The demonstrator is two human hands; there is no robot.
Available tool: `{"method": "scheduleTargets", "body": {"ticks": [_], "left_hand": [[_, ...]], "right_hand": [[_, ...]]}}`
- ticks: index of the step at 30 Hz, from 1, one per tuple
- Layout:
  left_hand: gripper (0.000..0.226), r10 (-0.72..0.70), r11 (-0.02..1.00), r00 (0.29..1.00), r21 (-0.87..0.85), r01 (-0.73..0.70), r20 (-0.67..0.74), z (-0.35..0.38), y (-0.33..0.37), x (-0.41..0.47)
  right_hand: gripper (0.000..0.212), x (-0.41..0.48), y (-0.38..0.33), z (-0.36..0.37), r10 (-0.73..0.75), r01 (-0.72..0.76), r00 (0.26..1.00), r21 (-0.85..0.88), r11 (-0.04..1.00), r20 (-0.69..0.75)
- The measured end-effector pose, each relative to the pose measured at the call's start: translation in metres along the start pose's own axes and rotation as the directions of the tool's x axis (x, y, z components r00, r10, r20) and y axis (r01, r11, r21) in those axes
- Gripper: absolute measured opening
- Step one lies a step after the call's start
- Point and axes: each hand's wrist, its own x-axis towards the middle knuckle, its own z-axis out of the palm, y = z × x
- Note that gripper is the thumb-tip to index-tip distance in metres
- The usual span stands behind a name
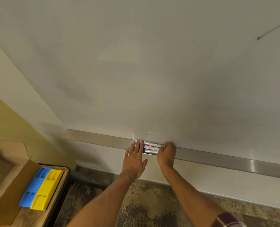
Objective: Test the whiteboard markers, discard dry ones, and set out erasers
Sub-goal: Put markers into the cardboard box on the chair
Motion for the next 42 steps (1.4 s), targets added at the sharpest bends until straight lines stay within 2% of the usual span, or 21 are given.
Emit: {"method": "scheduleTargets", "body": {"ticks": [4, 9, 15, 22, 28, 38, 42], "left_hand": [[0.073, -0.021, 0.999, 1.000, -0.048, 0.019, -0.022, -0.004, 0.003, 0.002], [0.070, -0.001, 0.999, 1.000, -0.032, 0.000, -0.021, -0.002, 0.002, 0.004], [0.070, -0.015, 1.000, 1.000, -0.027, 0.014, -0.013, -0.002, 0.001, 0.001], [0.073, -0.038, 0.996, 0.999, -0.076, 0.036, -0.029, -0.005, -0.004, 0.002], [0.071, -0.044, 0.999, 0.999, -0.027, 0.044, -0.013, -0.002, 0.000, 0.001], [0.069, -0.046, 0.999, 0.998, -0.020, 0.047, 0.041, -0.011, 0.002, 0.000], [0.068, -0.046, 0.999, 0.997, -0.010, 0.046, 0.058, -0.016, -0.002, -0.004]], "right_hand": [[0.022, 0.000, 0.007, -0.014, -0.065, 0.065, 0.998, -0.002, 0.998, -0.027], [0.029, 0.004, 0.019, -0.025, -0.132, 0.157, 0.975, -0.137, 0.978, 0.176], [0.030, 0.006, 0.017, -0.020, -0.159, 0.202, 0.954, -0.153, 0.967, 0.256], [0.028, 0.002, 0.018, -0.019, -0.191, 0.225, 0.954, -0.127, 0.966, 0.233], [0.026, -0.003, 0.016, -0.021, -0.221, 0.250, 0.951, -0.119, 0.961, 0.217], [0.020, -0.001, 0.013, -0.030, -0.208, 0.256, 0.937, -0.148, 0.955, 0.280], [0.018, -0.002, 0.016, -0.035, -0.208, 0.270, 0.940, -0.218, 0.938, 0.270]]}}
